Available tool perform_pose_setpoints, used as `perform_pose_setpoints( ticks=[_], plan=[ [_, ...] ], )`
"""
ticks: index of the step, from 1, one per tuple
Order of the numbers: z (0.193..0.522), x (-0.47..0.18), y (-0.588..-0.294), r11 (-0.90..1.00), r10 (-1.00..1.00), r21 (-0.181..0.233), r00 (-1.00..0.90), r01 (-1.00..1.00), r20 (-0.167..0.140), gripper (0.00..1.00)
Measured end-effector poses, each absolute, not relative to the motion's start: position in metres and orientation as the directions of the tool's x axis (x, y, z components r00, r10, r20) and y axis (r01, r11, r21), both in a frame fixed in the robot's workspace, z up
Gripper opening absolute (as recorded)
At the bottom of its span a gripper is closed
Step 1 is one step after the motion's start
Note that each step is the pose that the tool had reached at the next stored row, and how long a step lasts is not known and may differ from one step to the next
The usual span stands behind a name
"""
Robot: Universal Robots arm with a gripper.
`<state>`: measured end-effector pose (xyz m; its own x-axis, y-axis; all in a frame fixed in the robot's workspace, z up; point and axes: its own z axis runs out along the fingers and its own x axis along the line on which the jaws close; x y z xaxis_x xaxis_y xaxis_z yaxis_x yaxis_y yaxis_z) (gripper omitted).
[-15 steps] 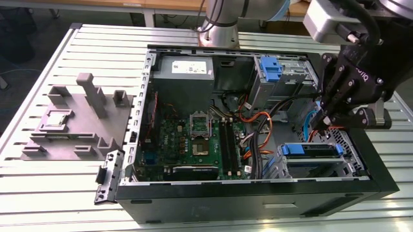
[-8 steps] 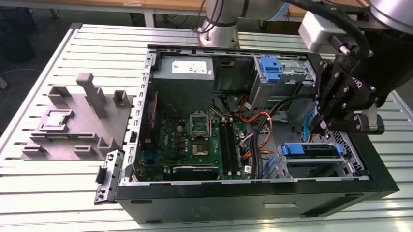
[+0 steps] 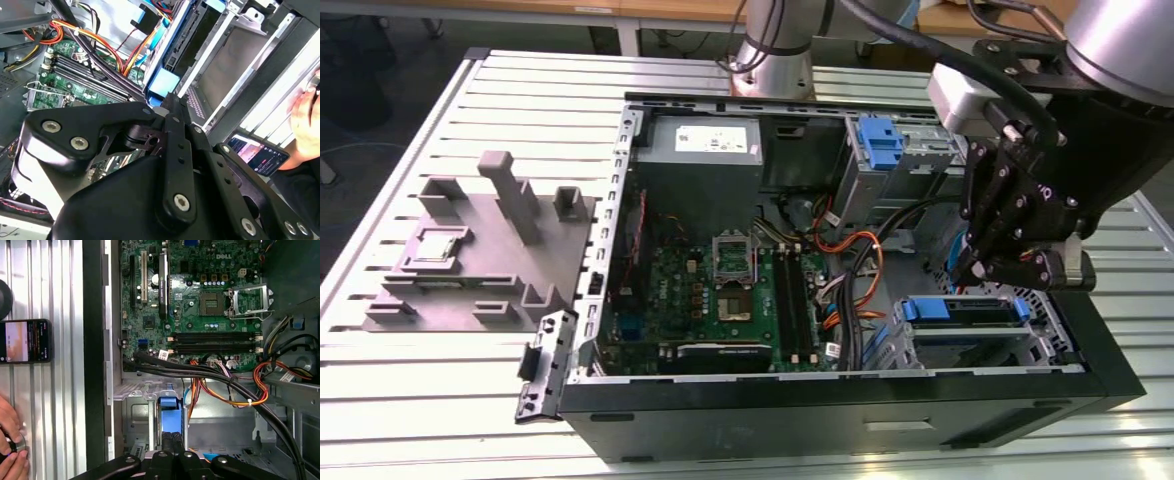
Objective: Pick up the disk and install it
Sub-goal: 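Insert the disk into the insertion slot, then insert the first disk wire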
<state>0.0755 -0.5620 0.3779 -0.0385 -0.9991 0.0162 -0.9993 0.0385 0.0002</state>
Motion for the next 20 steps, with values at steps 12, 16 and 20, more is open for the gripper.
perform_pose_setpoints(
  ticks=[12, 16, 20],
  plan=[
    [0.3760, 0.0755, -0.5620, 0.038, -0.999, 0.000, -0.038, -0.999, 0.016, 0.10],
    [0.3759, 0.0755, -0.5620, 0.039, -0.999, 0.000, -0.039, -0.999, 0.016, 0.10],
    [0.3759, 0.0755, -0.5620, 0.039, -0.999, 0.000, -0.039, -0.999, 0.016, 0.10]
  ],
)
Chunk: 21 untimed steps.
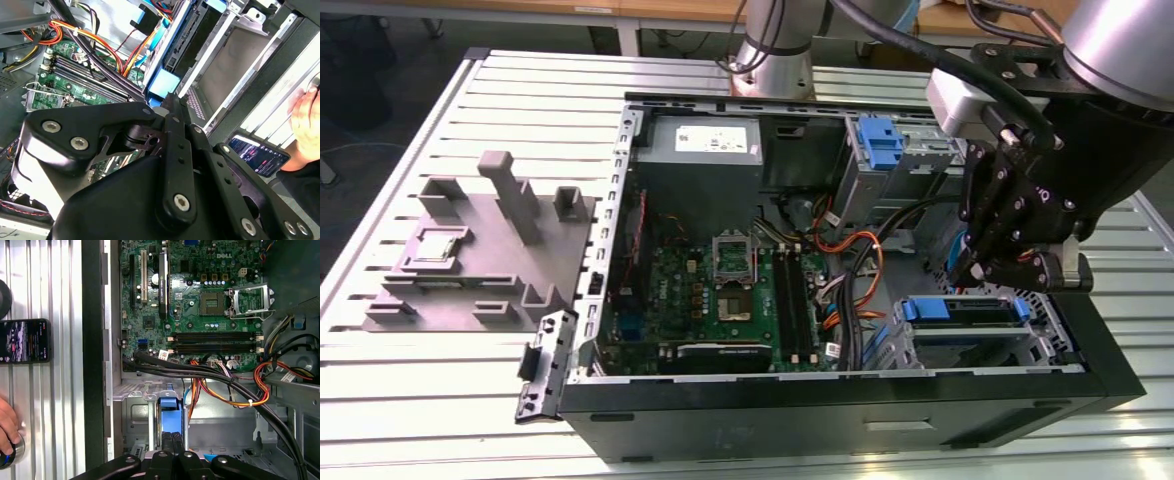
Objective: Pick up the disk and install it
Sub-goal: 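Insert the first disk wire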
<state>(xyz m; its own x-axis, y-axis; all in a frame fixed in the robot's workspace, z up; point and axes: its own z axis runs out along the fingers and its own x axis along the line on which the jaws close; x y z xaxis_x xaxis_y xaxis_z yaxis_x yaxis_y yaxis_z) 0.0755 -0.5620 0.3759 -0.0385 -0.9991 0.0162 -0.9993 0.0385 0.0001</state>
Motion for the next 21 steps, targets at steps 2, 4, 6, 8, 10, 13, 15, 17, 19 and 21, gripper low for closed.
perform_pose_setpoints(
  ticks=[2, 4, 6, 8, 10, 13, 15, 17, 19, 21],
  plan=[
    [0.3743, 0.0755, -0.5620, 0.039, -0.999, 0.000, -0.039, -0.999, 0.016, 0.10],
    [0.3741, 0.0755, -0.5620, 0.039, -0.999, 0.000, -0.039, -0.999, 0.016, 0.10],
    [0.3739, 0.0755, -0.5620, 0.039, -0.999, 0.000, -0.039, -0.999, 0.016, 0.10],
    [0.3737, 0.0755, -0.5620, 0.039, -0.999, 0.000, -0.039, -0.999, 0.016, 0.10],
    [0.3730, 0.0755, -0.5620, 0.039, -0.999, 0.000, -0.039, -0.999, 0.016, 0.10],
    [0.3721, 0.0755, -0.5620, 0.039, -0.999, 0.000, -0.038, -0.999, 0.016, 0.10],
    [0.3714, 0.0755, -0.5620, 0.039, -0.999, 0.000, -0.039, -0.999, 0.016, 0.10],
    [0.3714, 0.0755, -0.5620, 0.039, -0.999, 0.000, -0.039, -0.999, 0.016, 0.10],
    [0.3713, 0.0755, -0.5620, 0.039, -0.999, 0.000, -0.039, -0.999, 0.016, 0.10],
    [0.3709, 0.0755, -0.5620, 0.039, -0.999, 0.000, -0.039, -0.999, 0.016, 0.10]
  ],
)
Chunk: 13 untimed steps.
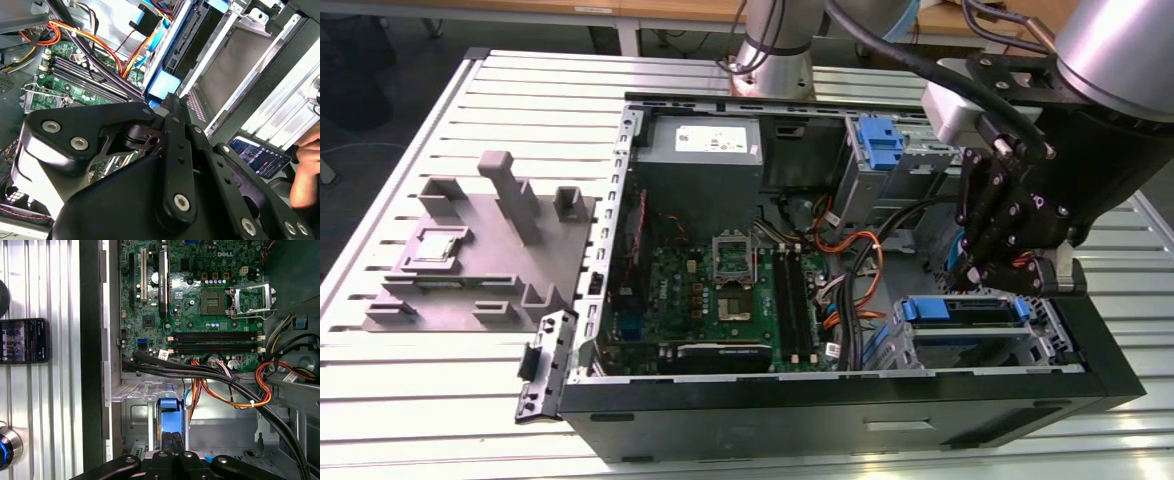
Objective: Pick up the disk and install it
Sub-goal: 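Insert the first disk wire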
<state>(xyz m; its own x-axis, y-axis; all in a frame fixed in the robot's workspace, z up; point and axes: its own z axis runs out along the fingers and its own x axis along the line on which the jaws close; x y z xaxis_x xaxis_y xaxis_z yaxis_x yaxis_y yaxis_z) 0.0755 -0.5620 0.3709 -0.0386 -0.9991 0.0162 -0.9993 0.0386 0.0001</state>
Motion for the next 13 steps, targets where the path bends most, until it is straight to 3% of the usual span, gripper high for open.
perform_pose_setpoints(
  ticks=[13],
  plan=[
    [0.3678, 0.0755, -0.5620, 0.039, -0.999, 0.000, -0.039, -0.999, 0.016, 0.10]
  ],
)
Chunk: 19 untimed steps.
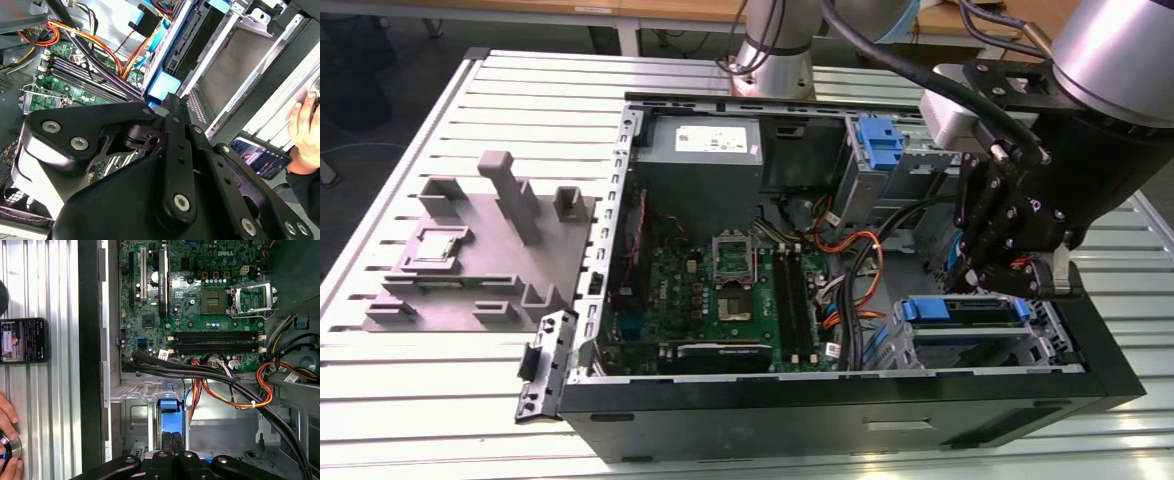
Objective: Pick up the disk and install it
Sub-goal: 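Insert the first disk wire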
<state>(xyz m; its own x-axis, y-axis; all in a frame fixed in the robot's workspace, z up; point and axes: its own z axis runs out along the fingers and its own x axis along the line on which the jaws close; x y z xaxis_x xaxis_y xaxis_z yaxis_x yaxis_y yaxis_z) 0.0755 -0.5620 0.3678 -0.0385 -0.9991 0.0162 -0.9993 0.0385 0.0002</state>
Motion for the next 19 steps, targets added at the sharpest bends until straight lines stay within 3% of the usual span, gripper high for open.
perform_pose_setpoints(
  ticks=[19],
  plan=[
    [0.366, 0.086, -0.559, -0.043, -0.999, 0.000, 0.043, -0.999, 0.016, 0.10]
  ],
)
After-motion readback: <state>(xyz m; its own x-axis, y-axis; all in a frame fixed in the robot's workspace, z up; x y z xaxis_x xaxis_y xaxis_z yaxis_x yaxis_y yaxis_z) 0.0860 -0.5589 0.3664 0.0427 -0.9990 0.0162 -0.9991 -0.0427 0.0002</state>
